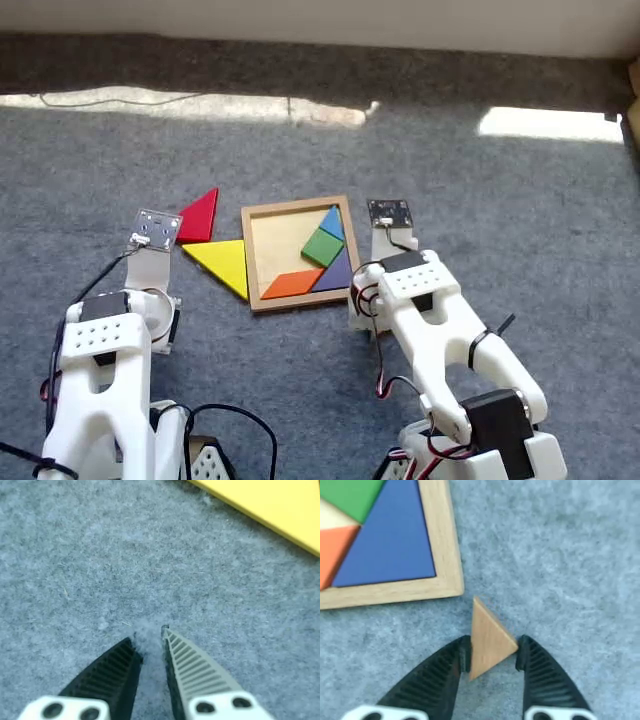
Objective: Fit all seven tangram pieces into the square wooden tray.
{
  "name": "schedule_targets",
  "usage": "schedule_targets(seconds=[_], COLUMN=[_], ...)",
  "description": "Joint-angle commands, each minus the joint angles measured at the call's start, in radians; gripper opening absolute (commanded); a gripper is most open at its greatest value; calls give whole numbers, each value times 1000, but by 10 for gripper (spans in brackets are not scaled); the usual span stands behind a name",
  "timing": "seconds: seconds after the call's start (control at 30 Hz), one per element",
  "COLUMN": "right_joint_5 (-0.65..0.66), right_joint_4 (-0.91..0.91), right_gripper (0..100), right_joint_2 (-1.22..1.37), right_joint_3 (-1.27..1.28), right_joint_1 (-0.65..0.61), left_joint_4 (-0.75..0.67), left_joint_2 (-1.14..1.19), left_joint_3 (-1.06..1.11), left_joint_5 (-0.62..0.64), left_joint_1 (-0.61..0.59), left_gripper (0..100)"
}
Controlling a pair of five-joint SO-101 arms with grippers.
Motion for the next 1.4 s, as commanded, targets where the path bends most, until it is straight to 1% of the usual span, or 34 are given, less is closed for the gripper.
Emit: schedule_targets(seconds=[0.0,0.1,0.37,0.6,0.7,0.83,1.0,1.13,1.17,1.37], right_joint_5=[2,17,193,341,405,529,703,842,861,867], right_joint_4=[-12,-5,81,84,120,133,99,42,28,18], right_gripper=[131,130,130,130,130,130,124,74,70,70], right_joint_2=[-5,-7,-18,-217,-291,-331,-329,-280,-255,-50], right_joint_3=[-27,-27,-48,-50,-51,-59,-97,-156,-180,-366], right_joint_1=[-8,-5,-4,-2,-2,-4,-28,-67,-74,-93], left_joint_4=[-11,-11,-11,-11,-11,-11,-11,-11,-12,-31], left_joint_2=[-18,-16,-16,-16,-16,-16,-16,-16,-19,-21], left_joint_3=[-4,-4,-4,-2,-2,-2,-2,2,10,18], left_joint_5=[6,6,6,6,5,5,3,3,3,3], left_joint_1=[-7,-7,-10,-10,-10,-10,-10,-10,-10,-10], left_gripper=[64,64,65,66,66,66,66,66,66,66])
